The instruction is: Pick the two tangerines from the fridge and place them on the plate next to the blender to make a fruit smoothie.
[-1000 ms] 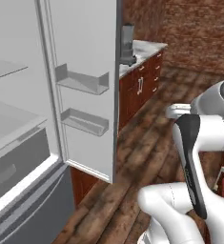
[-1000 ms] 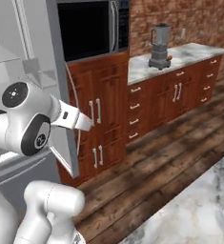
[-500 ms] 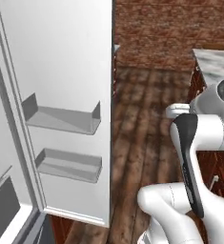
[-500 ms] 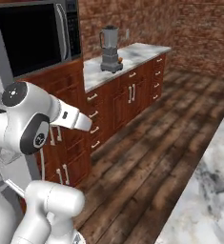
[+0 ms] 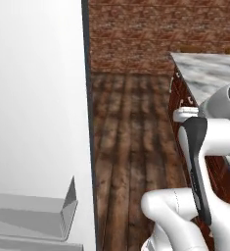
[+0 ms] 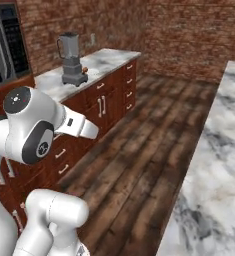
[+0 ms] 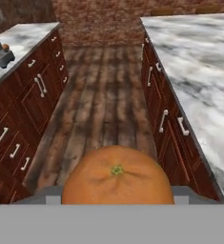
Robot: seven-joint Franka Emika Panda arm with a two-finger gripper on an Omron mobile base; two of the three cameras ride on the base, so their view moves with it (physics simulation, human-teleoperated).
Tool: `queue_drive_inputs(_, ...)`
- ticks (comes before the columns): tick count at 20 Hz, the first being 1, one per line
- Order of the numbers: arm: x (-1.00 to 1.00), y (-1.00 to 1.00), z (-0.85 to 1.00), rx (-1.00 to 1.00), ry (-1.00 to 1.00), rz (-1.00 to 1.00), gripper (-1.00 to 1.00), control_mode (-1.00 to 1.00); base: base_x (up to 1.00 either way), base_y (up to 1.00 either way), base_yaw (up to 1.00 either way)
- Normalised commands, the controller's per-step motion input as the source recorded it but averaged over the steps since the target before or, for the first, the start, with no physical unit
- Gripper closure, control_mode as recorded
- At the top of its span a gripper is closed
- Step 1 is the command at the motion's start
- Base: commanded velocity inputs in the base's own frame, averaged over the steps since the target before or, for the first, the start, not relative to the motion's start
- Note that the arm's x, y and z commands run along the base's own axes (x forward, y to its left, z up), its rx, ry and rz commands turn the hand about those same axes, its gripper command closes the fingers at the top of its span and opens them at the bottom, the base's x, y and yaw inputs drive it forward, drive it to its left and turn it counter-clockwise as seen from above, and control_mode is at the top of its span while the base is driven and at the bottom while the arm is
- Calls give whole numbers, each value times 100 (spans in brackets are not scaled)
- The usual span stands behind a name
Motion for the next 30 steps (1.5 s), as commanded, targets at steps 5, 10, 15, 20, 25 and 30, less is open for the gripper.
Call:
queue_drive_inputs(5,0,0,0,0,0,0,100,100,100,0,-11)
queue_drive_inputs(10,0,0,0,0,0,0,100,100,100,34,-3)
queue_drive_inputs(15,0,0,0,0,0,0,100,100,100,33,0)
queue_drive_inputs(20,0,0,0,0,0,0,100,100,100,18,0)
queue_drive_inputs(25,0,0,0,0,0,0,100,100,100,0,0)
queue_drive_inputs(30,0,0,0,0,0,0,100,100,100,0,0)
